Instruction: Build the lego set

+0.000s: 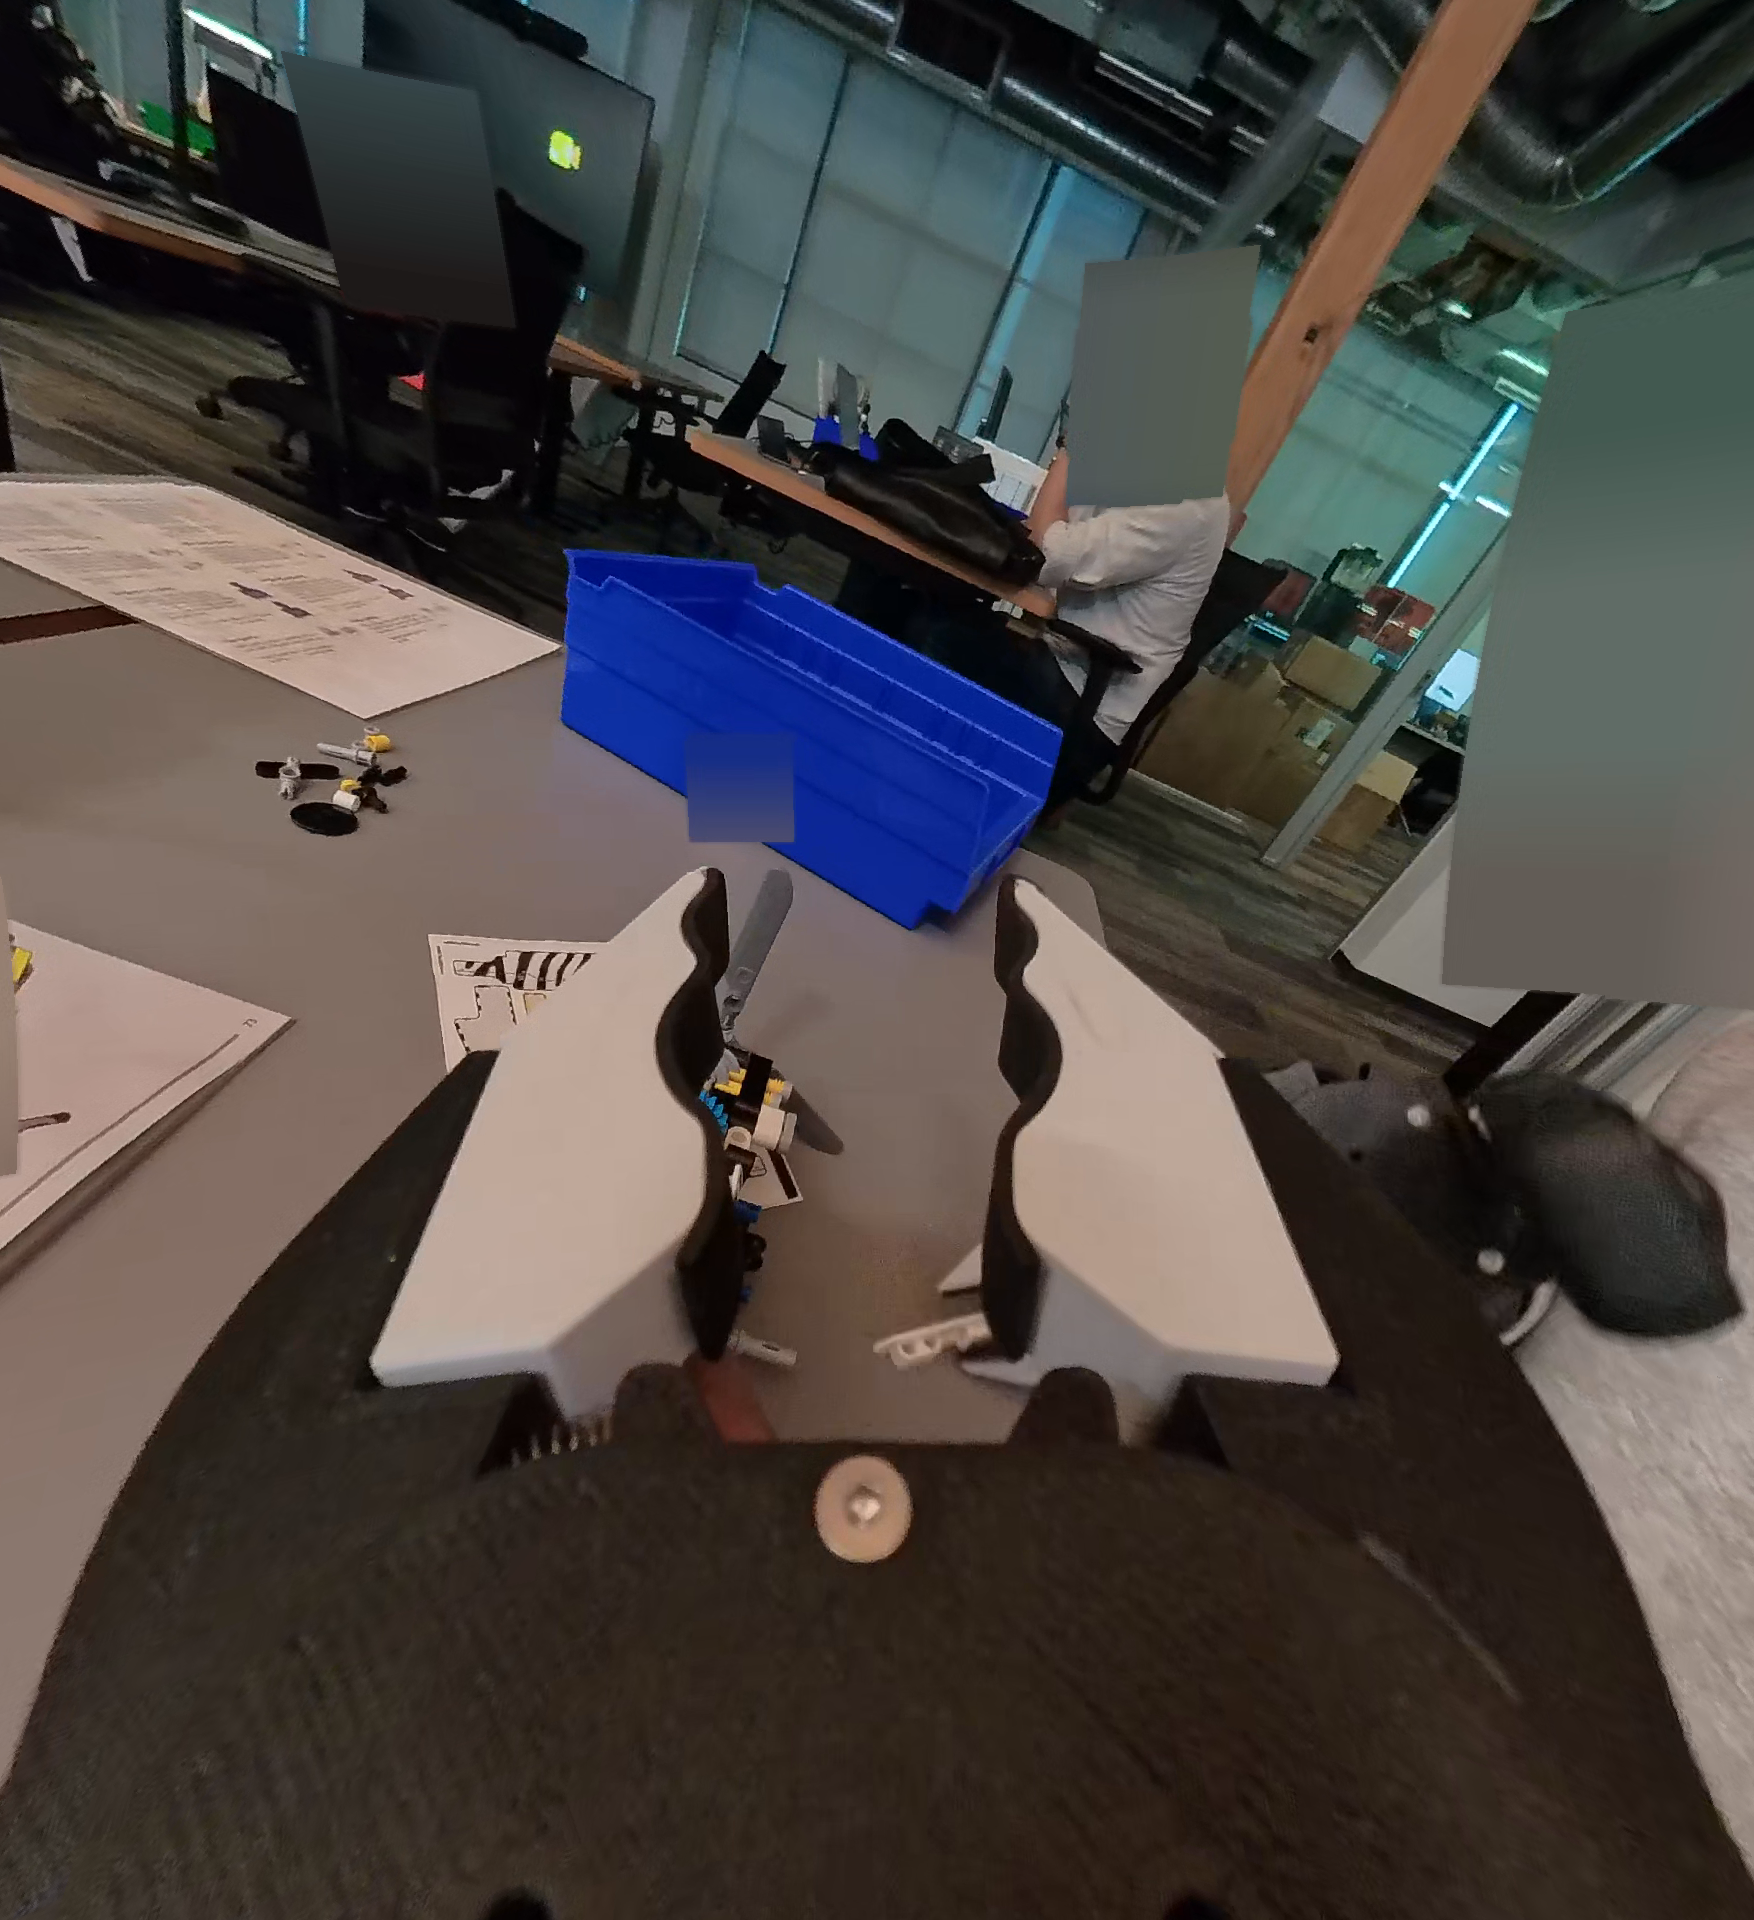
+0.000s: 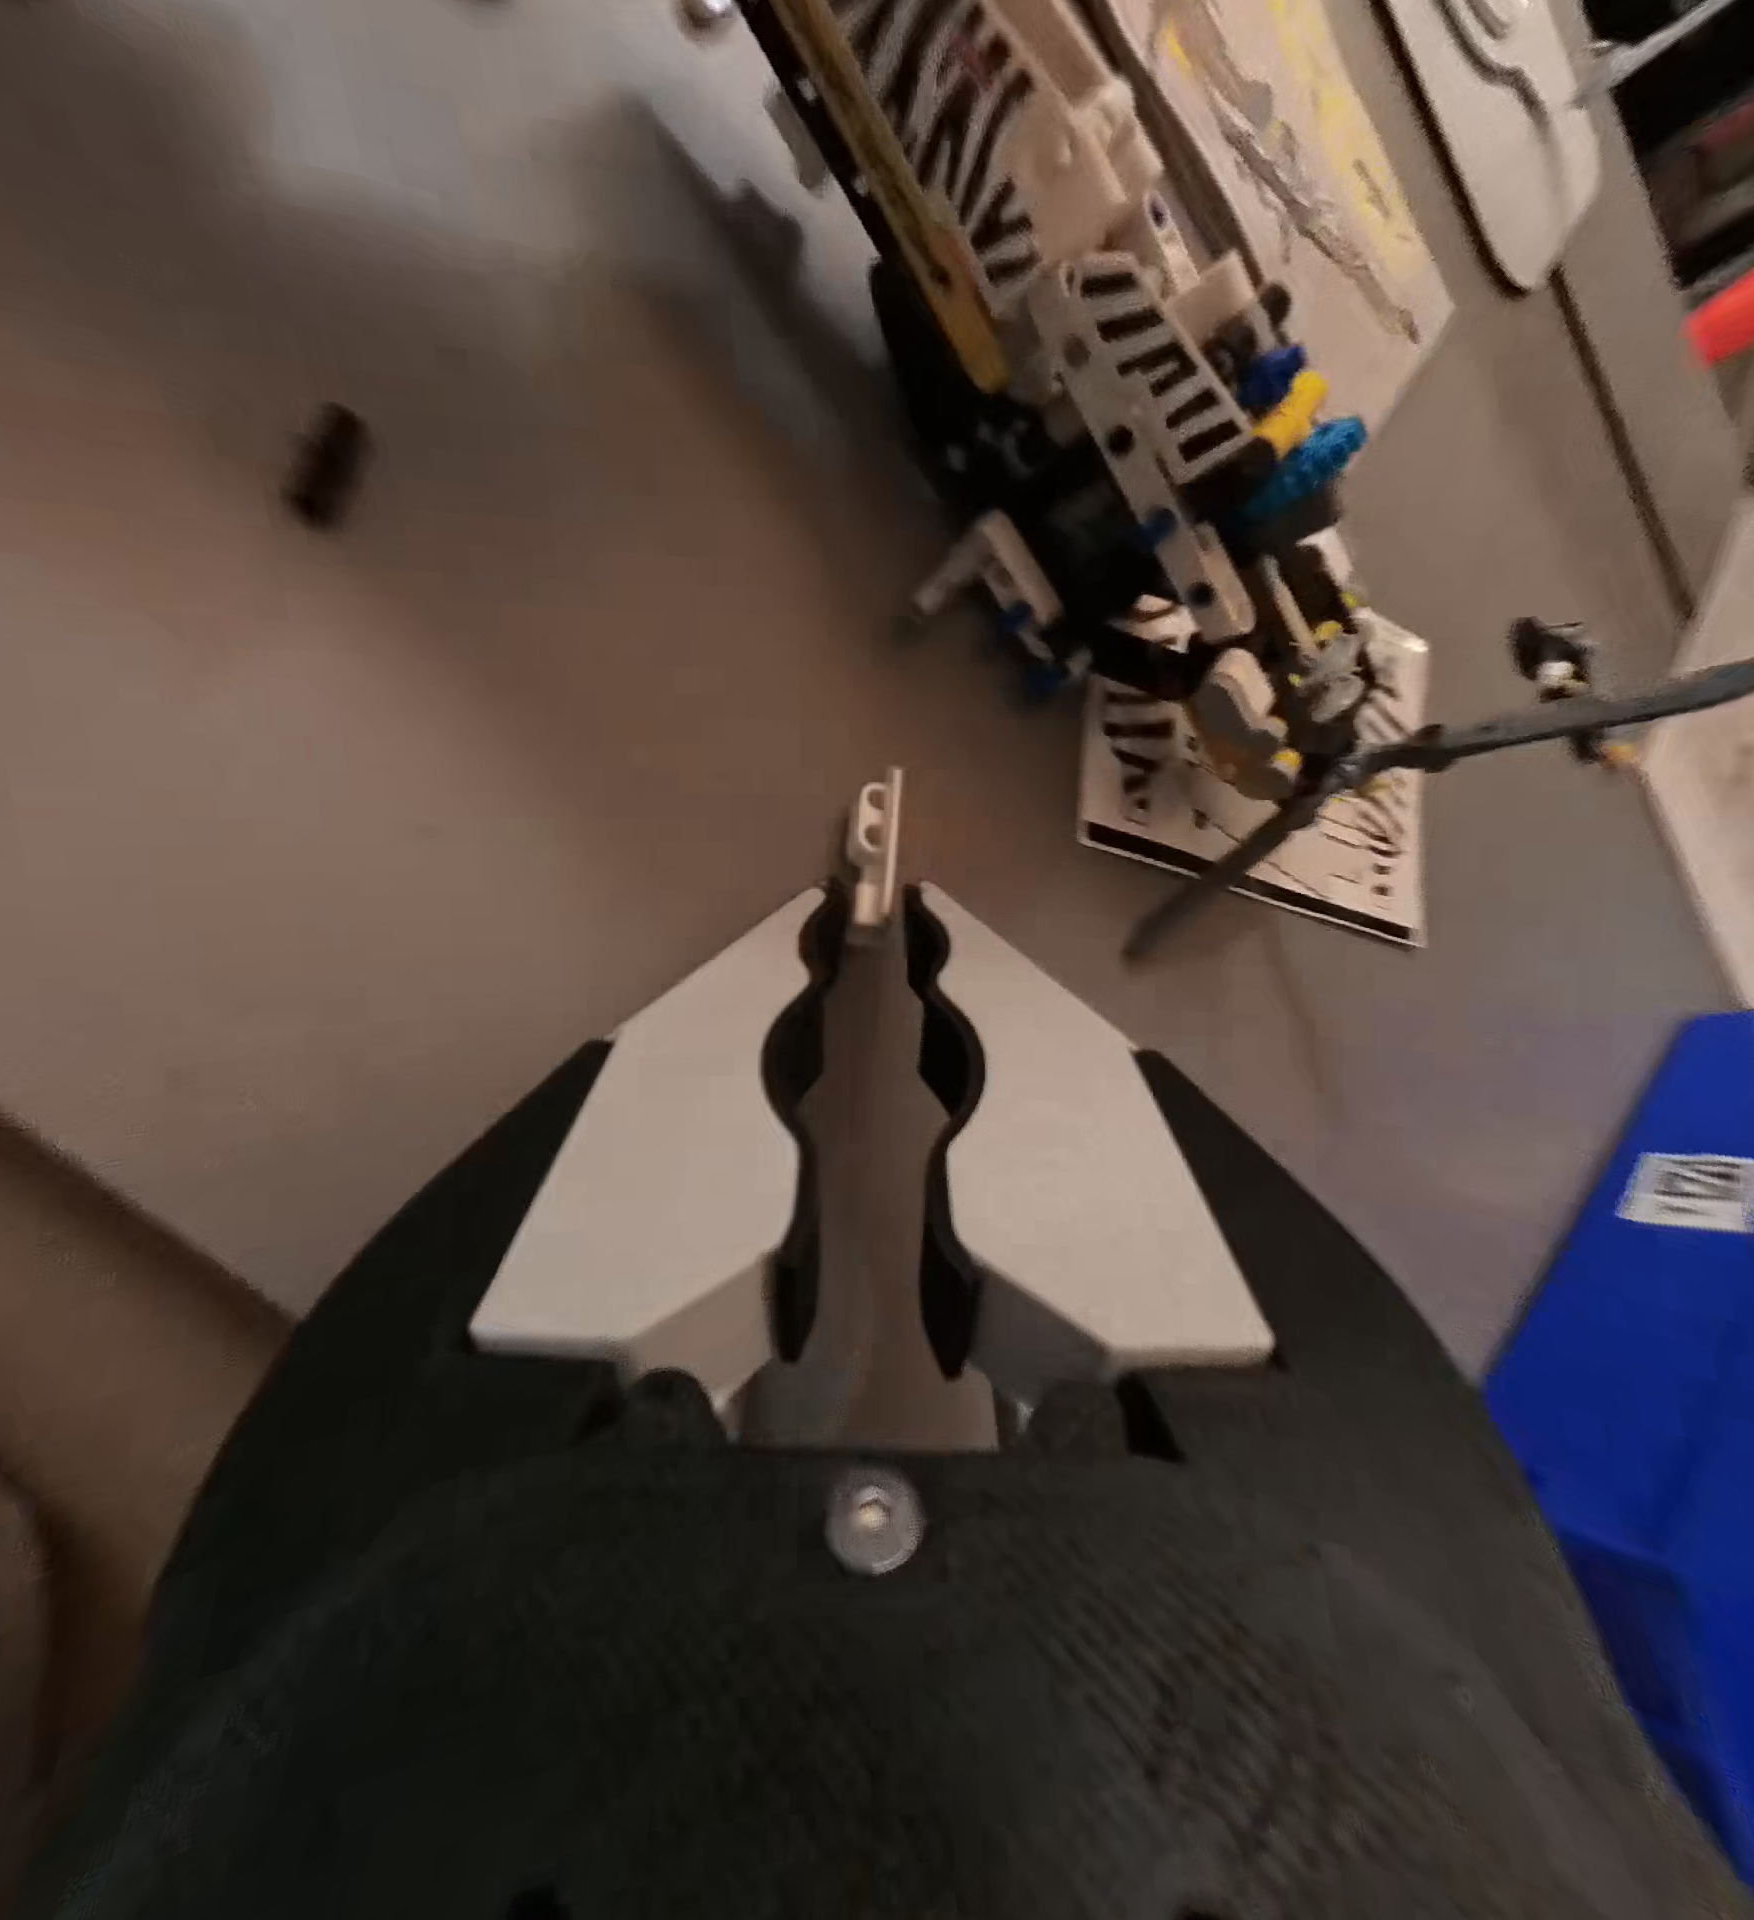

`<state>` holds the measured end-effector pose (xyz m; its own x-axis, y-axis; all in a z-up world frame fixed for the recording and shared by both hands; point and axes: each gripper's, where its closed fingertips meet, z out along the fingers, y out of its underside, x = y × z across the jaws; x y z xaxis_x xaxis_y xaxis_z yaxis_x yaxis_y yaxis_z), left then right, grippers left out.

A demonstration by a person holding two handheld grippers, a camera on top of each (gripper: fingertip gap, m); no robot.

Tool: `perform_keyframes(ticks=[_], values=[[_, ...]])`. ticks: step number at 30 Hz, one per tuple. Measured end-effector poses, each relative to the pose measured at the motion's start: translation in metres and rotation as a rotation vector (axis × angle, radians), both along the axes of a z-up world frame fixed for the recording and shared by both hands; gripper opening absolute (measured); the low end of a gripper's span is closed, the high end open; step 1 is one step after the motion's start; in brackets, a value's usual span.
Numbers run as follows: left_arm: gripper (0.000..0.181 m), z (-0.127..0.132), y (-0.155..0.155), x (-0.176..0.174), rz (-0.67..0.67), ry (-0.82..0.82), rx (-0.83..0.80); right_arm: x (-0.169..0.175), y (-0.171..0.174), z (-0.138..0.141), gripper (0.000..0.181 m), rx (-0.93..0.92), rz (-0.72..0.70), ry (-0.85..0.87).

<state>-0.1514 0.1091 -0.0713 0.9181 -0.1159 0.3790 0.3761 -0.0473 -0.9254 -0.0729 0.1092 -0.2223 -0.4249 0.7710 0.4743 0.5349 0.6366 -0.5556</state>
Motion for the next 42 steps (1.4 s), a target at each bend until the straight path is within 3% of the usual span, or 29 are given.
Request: perform_keyframes(ticks=[2,4,7,10,19,26,30,33,35,42], values=[[0.049,-0.001,0.000,0.000,0.003,0.010,-0.008,0.004,-0.006,0.005,0.032,-0.153,0.008,-0.025],[0.050,-0.003,0.000,0.000,0.006,0.016,-0.016,0.008,-0.006,0.012,0.042,-0.289,0.016,-0.045],[0.049,-0.004,0.001,-0.001,0.005,0.005,-0.015,0.010,-0.005,0.018,0.044,-0.466,0.017,-0.053],[0.049,-0.005,0.002,-0.002,0.002,-0.012,-0.011,0.016,-0.014,0.007,0.045,-0.611,0.037,-0.151],[0.048,-0.008,0.000,-0.008,0.005,-0.048,0.001,0.029,-0.058,0.006,0.043,-0.838,0.167,-0.289],[0.048,-0.012,-0.001,-0.012,0.004,-0.072,0.008,0.025,-0.054,0.016,0.041,-0.833,0.209,-0.224],[0.048,-0.014,0.000,-0.012,-0.008,-0.082,0.018,0.011,-0.023,0.034,0.035,-0.874,0.152,-0.074],[0.048,-0.015,0.002,-0.011,-0.010,-0.074,0.016,-0.003,0.027,0.027,0.024,-0.726,-0.037,0.044],[0.048,-0.017,0.003,-0.010,-0.004,-0.055,0.011,-0.006,0.047,0.022,0.022,-0.582,-0.085,0.095],[0.046,-0.017,0.001,-0.013,0.045,0.009,0.010,-0.008,0.050,0.011,0.027,-0.451,-0.100,0.076]])
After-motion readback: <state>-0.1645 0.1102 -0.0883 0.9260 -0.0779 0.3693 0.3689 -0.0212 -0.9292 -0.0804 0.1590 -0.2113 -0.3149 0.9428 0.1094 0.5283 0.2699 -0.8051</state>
